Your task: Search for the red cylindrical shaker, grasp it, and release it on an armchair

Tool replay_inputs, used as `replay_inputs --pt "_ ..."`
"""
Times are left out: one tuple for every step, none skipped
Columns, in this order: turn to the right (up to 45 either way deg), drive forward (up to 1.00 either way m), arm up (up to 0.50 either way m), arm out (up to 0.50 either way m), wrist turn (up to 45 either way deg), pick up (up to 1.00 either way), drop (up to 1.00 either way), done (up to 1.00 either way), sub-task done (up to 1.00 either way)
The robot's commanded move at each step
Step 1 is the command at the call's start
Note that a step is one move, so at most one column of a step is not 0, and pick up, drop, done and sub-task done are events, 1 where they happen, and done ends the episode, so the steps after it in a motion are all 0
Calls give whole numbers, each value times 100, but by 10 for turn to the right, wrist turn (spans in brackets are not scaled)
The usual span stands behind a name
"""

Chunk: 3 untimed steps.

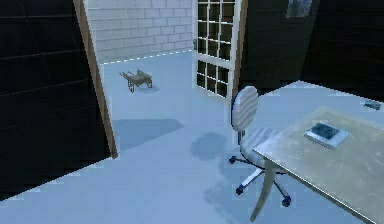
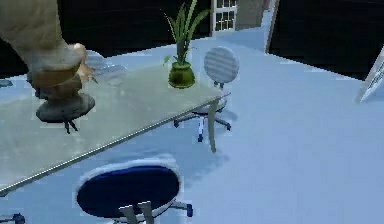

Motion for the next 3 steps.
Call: replay_inputs --pt "0 10 0 0 0 0 0 0 0" --pt "-90 0 0 0 0 0 0 0 0" --pt "0 100 0 0 0 0 0 0 0"
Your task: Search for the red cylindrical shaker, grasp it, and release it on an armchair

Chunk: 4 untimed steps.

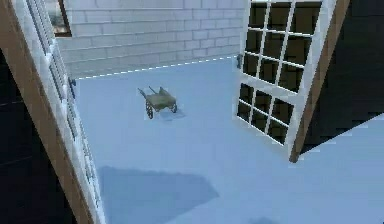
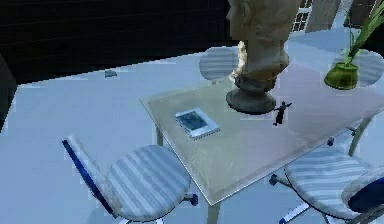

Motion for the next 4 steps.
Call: replay_inputs --pt "-60 0 0 0 0 0 0 0 0" --pt "0 65 0 0 0 0 0 0 0" --pt "-210 0 0 0 0 0 0 0 0" --pt "0 100 0 0 0 0 0 0 0"
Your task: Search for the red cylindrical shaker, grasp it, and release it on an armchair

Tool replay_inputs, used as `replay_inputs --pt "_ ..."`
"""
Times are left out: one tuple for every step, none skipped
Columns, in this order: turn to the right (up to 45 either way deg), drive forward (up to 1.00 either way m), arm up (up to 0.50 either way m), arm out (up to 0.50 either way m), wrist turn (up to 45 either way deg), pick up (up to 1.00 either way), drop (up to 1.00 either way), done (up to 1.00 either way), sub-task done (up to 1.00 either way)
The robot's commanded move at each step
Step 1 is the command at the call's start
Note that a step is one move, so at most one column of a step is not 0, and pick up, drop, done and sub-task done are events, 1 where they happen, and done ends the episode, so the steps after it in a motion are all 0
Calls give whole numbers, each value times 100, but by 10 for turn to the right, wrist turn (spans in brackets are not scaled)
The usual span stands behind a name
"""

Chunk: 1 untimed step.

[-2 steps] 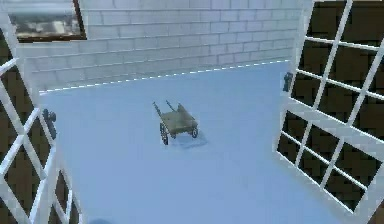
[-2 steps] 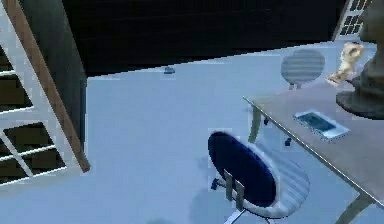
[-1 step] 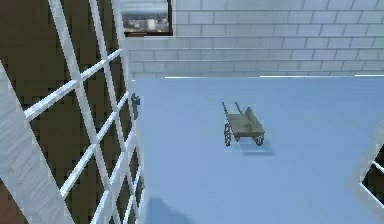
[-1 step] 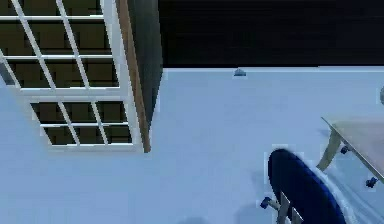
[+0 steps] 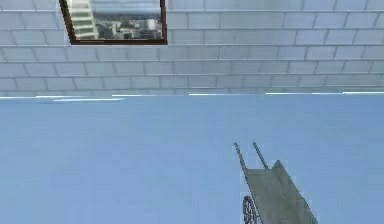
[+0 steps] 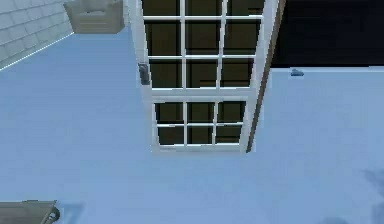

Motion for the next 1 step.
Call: replay_inputs --pt "-30 0 0 0 0 0 0 0 0"
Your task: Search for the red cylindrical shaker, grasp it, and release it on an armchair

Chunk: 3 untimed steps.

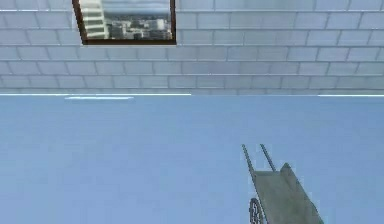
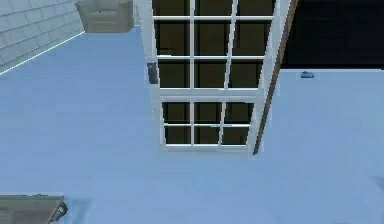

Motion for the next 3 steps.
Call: replay_inputs --pt "0 35 0 0 0 0 0 0 0" --pt "-60 0 0 0 0 0 0 0 0" --pt "0 15 0 0 0 0 0 0 0"
